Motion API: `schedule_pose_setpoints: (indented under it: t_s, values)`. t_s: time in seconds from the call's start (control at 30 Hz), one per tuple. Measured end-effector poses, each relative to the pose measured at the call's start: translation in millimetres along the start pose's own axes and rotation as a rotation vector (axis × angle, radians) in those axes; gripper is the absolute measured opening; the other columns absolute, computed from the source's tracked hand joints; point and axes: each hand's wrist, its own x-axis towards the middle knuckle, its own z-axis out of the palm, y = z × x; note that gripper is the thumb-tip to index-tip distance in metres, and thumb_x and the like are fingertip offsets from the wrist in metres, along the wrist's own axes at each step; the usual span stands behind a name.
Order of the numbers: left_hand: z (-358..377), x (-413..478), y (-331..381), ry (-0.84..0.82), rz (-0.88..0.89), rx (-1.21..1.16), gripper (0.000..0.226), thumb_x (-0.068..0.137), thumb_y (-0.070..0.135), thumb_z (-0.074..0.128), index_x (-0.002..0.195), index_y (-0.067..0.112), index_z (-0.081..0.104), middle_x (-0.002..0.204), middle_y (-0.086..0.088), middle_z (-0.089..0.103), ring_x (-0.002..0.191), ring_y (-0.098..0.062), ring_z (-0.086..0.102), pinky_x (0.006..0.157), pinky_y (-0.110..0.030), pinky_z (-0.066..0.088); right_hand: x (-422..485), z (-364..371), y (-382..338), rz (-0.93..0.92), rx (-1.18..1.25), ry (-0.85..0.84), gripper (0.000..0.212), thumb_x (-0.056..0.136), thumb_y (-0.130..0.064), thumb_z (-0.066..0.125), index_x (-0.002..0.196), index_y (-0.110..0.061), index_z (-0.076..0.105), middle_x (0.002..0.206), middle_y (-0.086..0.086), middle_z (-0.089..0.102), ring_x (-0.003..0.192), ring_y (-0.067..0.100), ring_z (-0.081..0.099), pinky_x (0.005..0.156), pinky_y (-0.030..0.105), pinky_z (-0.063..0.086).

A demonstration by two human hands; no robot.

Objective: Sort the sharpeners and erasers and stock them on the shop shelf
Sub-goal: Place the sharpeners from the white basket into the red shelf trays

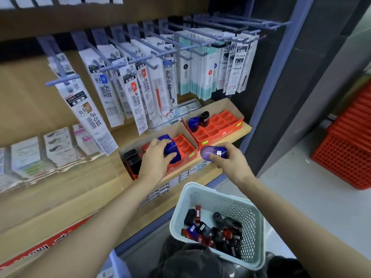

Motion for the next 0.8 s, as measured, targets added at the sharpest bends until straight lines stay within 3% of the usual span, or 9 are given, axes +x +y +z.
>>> schedule_pose_setpoints:
  t_s: [0.17, 0.23, 0.33, 0.5, 0.67, 0.8]
  values:
    - [5, -4, -1, 0.044, 0.101, 0.168, 0.041, 0.090, 0.025, 0.062, 0.127, 0.014, 0.048, 0.117, -0.005, 0.049, 0.093, -0.025, 0.062, 0.074, -0.035, 0.051, 18, 4, 4, -0.033, -0.036, 0.076, 0.019, 0.092, -0.016, 0.055, 0.112, -0.015, 0.054, 0.108, 0.009, 0.052, 0.090, 0.025, 0.057, 0.077, 0.030, 0.046]
    - [5, -4, -1, 0.059, 0.116, 0.213, 0.038, 0.090, 0.025, 0.062, 0.123, 0.011, 0.051, 0.116, -0.005, 0.046, 0.088, -0.025, 0.062, 0.071, -0.035, 0.053, 30, 6, 6, -0.029, -0.028, 0.063, 0.026, 0.096, -0.017, 0.048, 0.121, -0.015, 0.052, 0.116, 0.011, 0.052, 0.092, 0.022, 0.056, 0.080, 0.029, 0.045]
    - [5, -1, -1, 0.063, 0.105, 0.229, 0.038, 0.089, 0.024, 0.063, 0.121, 0.007, 0.052, 0.117, -0.007, 0.046, 0.090, -0.025, 0.062, 0.073, -0.035, 0.054, 51, 4, -2, -0.085, -0.079, 0.061, 0.033, 0.097, -0.017, 0.049, 0.129, -0.014, 0.046, 0.121, 0.002, 0.048, 0.101, 0.014, 0.051, 0.092, 0.029, 0.043]
    - [7, 1, -3, 0.028, 0.113, 0.223, 0.037, 0.089, 0.020, 0.063, 0.122, 0.008, 0.052, 0.118, -0.006, 0.045, 0.091, -0.024, 0.062, 0.077, -0.033, 0.054, 94, 1, -24, -0.294, -0.445, 0.092, 0.019, 0.090, -0.010, 0.059, 0.104, -0.017, 0.048, 0.111, 0.005, 0.054, 0.092, 0.016, 0.054, 0.073, 0.021, 0.042]
    - [18, -2, -7, 0.042, 0.171, 0.239, 0.035, 0.089, 0.017, 0.063, 0.121, 0.006, 0.055, 0.113, -0.005, 0.046, 0.084, -0.023, 0.061, 0.070, -0.037, 0.056, 122, 13, -23, -0.460, -0.776, -0.083, 0.033, 0.090, -0.008, 0.058, 0.122, -0.013, 0.052, 0.126, 0.009, 0.045, 0.105, 0.028, 0.054, 0.085, 0.031, 0.043]
    - [20, -4, -12, 0.098, 0.185, 0.202, 0.039, 0.090, 0.017, 0.062, 0.127, 0.008, 0.053, 0.115, -0.006, 0.049, 0.086, -0.022, 0.061, 0.068, -0.035, 0.055, 127, 20, -16, -0.493, -0.865, -0.108, 0.037, 0.091, -0.004, 0.053, 0.128, -0.010, 0.052, 0.124, 0.012, 0.049, 0.102, 0.034, 0.056, 0.082, 0.040, 0.049]
